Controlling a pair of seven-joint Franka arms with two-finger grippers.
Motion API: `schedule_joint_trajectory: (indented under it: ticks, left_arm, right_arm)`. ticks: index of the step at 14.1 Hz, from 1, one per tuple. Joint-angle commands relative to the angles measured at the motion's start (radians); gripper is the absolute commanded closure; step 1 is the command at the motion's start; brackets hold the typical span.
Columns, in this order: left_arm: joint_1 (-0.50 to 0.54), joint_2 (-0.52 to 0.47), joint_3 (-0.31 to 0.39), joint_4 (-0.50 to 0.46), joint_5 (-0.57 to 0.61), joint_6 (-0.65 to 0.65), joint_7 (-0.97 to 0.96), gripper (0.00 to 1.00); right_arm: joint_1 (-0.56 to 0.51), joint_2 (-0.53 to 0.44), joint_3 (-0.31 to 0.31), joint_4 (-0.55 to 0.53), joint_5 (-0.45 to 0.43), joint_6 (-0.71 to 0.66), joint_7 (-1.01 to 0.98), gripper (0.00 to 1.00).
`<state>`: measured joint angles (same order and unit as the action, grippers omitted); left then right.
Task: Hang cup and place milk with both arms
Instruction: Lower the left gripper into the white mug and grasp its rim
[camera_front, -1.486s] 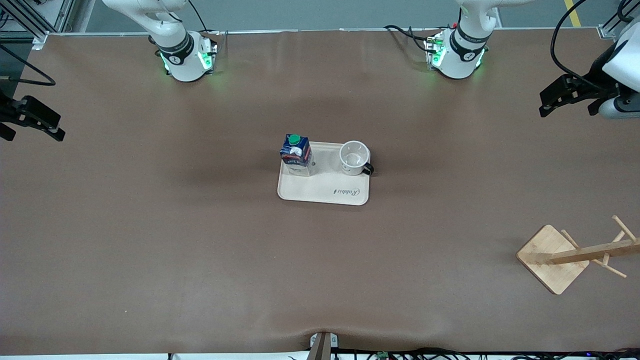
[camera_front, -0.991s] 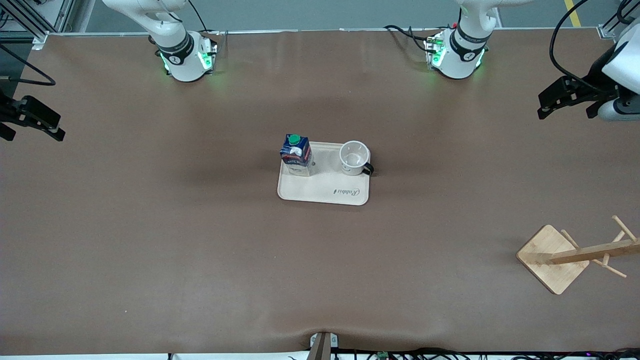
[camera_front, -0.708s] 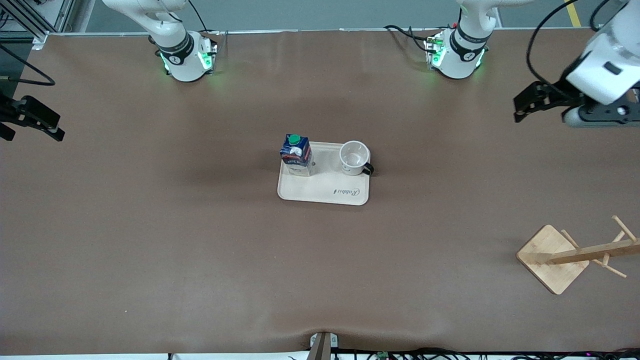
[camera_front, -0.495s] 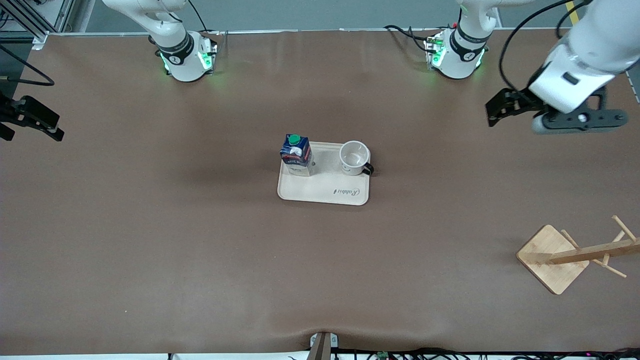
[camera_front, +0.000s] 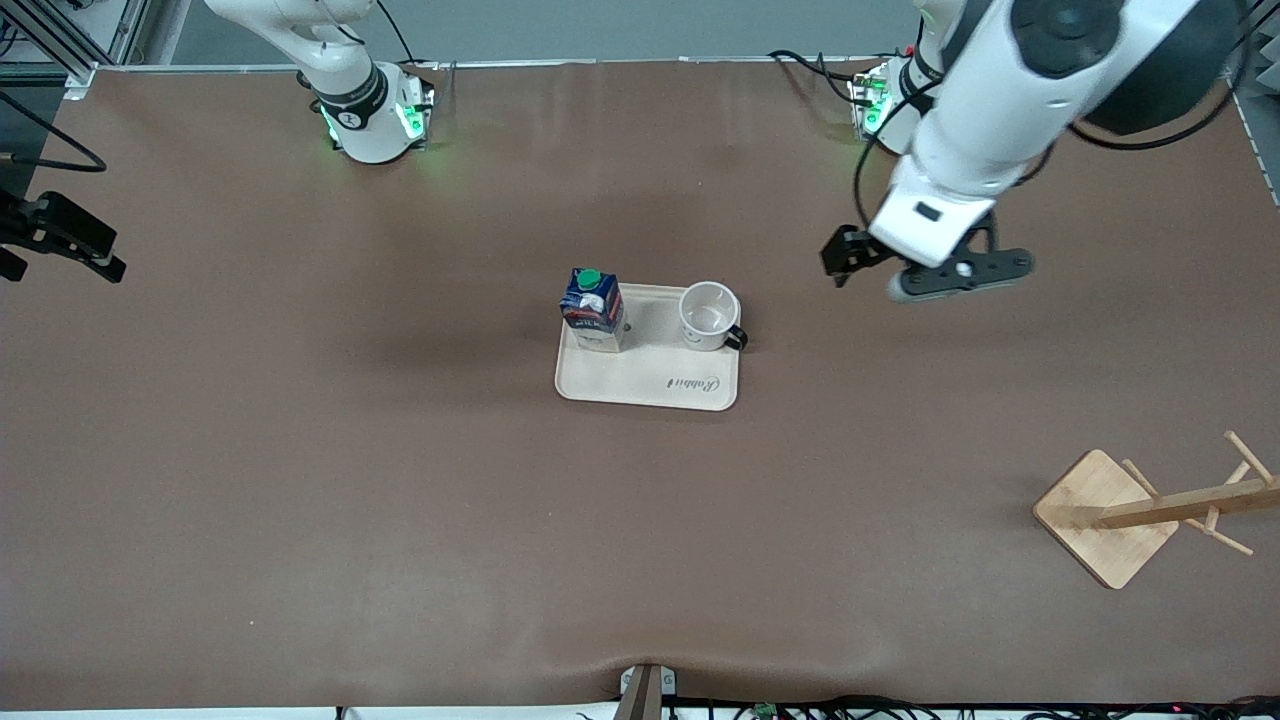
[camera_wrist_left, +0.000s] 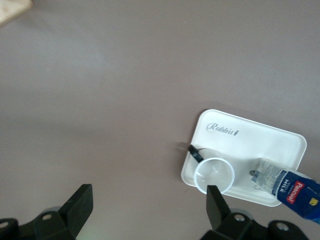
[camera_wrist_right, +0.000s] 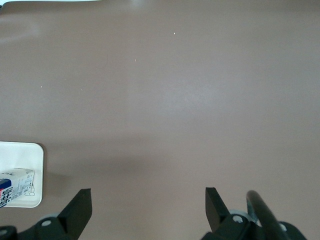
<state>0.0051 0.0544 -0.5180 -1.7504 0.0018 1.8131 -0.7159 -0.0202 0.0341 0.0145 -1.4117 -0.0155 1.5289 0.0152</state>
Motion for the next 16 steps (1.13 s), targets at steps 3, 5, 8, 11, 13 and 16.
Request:
schedule_joint_trajectory:
  ticks: [3,5,8,11,13,16]
  left_arm:
    - [-0.019,-0.018,-0.051,-0.214,-0.002,0.223,-0.160,0.00]
    - [-0.065,-0.016,-0.054,-0.302,0.003,0.323,-0.245,0.00]
    - [-0.126,0.060,-0.054,-0.320,0.030,0.364,-0.393,0.00]
    - [-0.195,0.160,-0.056,-0.319,0.145,0.376,-0.598,0.00]
    - [-0.221,0.220,-0.056,-0.319,0.200,0.397,-0.677,0.00]
    - [-0.260,0.280,-0.054,-0.319,0.257,0.426,-0.796,0.00]
  right_arm:
    - [0.000,0.000,0.002,0.013,0.011,-0.015,0.006,0.00]
    - [-0.003,0.000,0.002,0.011,0.011,-0.033,0.011,0.00]
    - [-0.010,0.004,-0.001,0.010,0.012,-0.065,0.009,0.00]
    - [-0.007,0.006,-0.001,0.008,0.012,-0.067,0.011,0.00]
    - [-0.007,0.006,-0.001,0.005,0.011,-0.069,0.011,0.00]
    - [-0.006,0.009,-0.001,0.007,0.011,-0.065,0.015,0.00]
